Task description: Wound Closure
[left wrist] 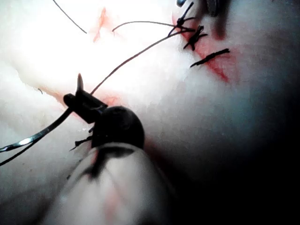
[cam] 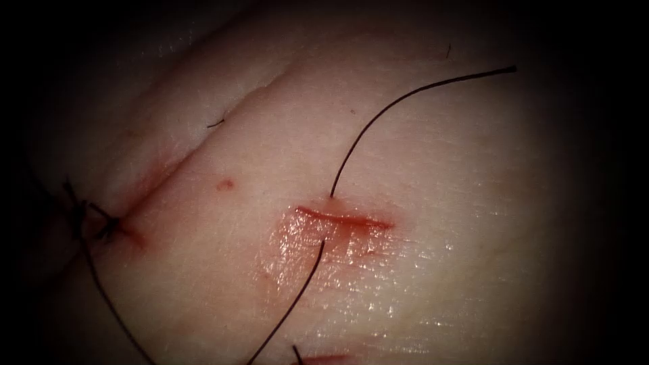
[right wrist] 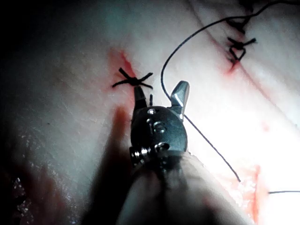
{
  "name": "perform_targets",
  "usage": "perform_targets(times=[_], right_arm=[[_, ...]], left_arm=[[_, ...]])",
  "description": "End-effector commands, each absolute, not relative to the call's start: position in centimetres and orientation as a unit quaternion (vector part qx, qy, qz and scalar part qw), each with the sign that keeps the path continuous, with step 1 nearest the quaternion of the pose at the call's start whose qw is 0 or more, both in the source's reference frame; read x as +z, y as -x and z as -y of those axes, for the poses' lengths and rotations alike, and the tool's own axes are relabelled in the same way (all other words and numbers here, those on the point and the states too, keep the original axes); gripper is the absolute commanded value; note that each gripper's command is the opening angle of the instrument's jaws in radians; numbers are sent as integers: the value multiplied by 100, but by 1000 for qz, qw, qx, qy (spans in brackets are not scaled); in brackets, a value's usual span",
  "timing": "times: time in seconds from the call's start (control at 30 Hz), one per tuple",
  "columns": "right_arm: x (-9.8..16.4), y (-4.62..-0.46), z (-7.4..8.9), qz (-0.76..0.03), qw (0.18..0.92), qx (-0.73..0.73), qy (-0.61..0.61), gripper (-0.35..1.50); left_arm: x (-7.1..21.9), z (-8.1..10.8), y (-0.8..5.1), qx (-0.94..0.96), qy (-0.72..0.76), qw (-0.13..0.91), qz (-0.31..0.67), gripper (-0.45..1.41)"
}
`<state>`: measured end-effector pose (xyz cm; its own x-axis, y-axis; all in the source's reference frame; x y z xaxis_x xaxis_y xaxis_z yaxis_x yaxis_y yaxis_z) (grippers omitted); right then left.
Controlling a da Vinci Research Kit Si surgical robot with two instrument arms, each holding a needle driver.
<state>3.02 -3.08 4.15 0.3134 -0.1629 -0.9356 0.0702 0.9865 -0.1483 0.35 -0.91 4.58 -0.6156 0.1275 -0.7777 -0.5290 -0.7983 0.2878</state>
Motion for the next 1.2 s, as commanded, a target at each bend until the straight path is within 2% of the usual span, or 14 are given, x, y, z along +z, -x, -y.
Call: perform_targets(times=[0.03,0.33,0.67,0.87,0.9,0.93,1.0,1.03,1.2], right_arm=[[426,-301,296,-581,810,-63,44,131],[451,-279,263,-569,818,-45,71,135],[504,-286,246,-548,827,-67,109,140],[534,-288,239,-532,836,-74,114,136],[537,-288,239,-532,836,-74,115,130],[539,-287,239,-531,836,-75,115,103],[540,-285,241,-528,838,-82,112,20],[539,-284,242,-525,839,-90,106,-35],[527,-279,255,-529,836,-114,90,-35]], left_arm=[[464,92,-32,864,393,186,-256,-45],[468,88,-34,871,372,169,-273,-45],[478,85,-20,869,375,169,-274,-45],[481,87,-20,869,377,165,-273,-45],[481,87,-20,869,378,164,-273,-45],[481,88,-19,869,379,164,-273,-45],[481,87,-17,868,381,163,-272,-45],[482,87,-16,868,383,162,-272,-45],[486,88,-9,870,384,154,-270,-45]])
